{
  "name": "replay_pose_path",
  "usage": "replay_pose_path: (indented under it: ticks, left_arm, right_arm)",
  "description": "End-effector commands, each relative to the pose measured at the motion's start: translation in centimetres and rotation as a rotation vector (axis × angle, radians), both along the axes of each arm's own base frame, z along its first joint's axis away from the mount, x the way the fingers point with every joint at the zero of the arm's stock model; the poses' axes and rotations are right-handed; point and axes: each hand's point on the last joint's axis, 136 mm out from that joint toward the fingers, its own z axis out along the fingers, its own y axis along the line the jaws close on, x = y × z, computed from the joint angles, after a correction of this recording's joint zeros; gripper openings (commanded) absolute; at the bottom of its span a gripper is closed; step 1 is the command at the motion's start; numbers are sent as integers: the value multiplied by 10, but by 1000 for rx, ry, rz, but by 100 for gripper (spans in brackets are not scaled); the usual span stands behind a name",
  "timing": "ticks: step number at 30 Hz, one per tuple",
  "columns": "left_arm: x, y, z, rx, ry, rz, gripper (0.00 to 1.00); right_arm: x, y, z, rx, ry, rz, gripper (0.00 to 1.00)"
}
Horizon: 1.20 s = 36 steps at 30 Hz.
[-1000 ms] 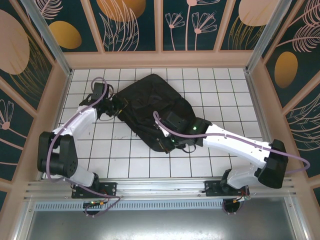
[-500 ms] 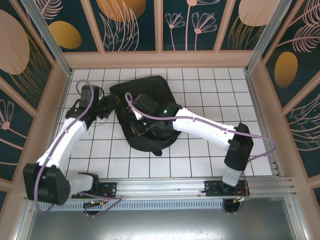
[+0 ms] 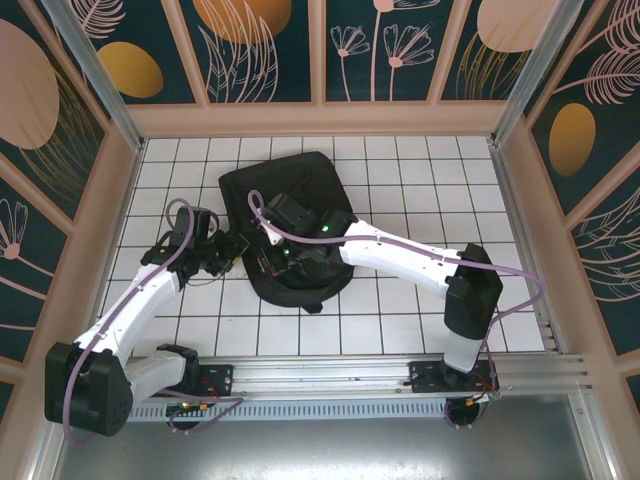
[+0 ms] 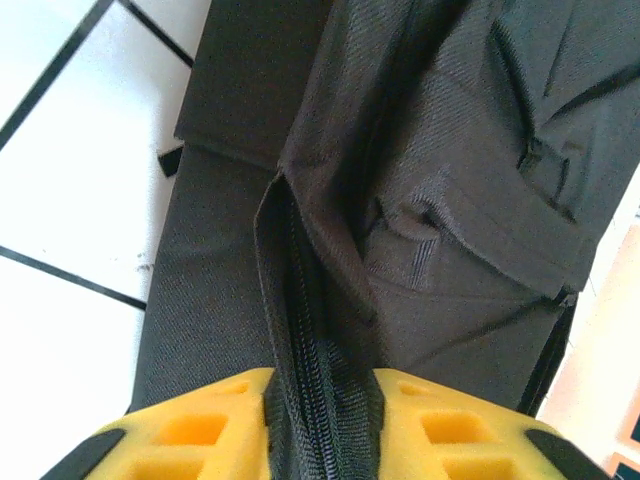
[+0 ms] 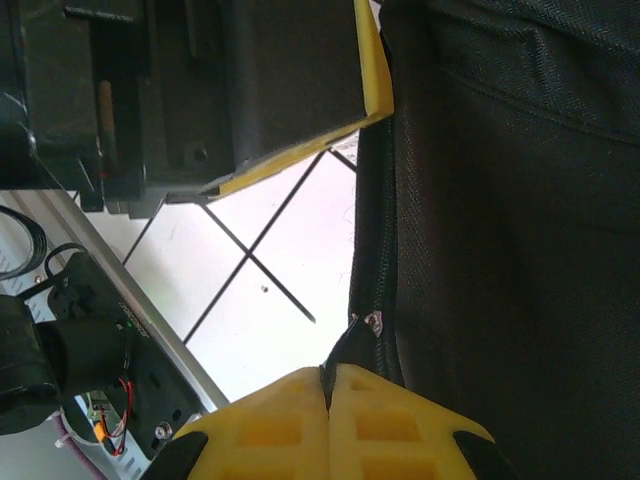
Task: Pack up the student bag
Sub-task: Zip the student bag at the center of the table.
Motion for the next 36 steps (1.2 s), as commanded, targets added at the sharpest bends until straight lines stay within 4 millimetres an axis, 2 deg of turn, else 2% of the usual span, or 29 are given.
replay_pose_path:
  ticks: [1,11,19,32,36]
  left_arm:
    - [3,-8,7,-41,-24,-6,29]
    - [-15,0,11,-20,-38,0,31]
    - [-23,-3,-3,-53,-9,1,31]
    - [-5,-13,-3,-79,-40,-27,30]
    - [-9,-14,-16,-77,-17,-33,28]
  right_arm:
    - [-5,4,23,71,-30,-3,0]
    - [-5,3,18,63,-30,-7,0]
    - [-8,4,20,75,-19,0,0]
    - [-20,9,14,76,-4,20,0]
    - [-21,10,17,83,-2,21,0]
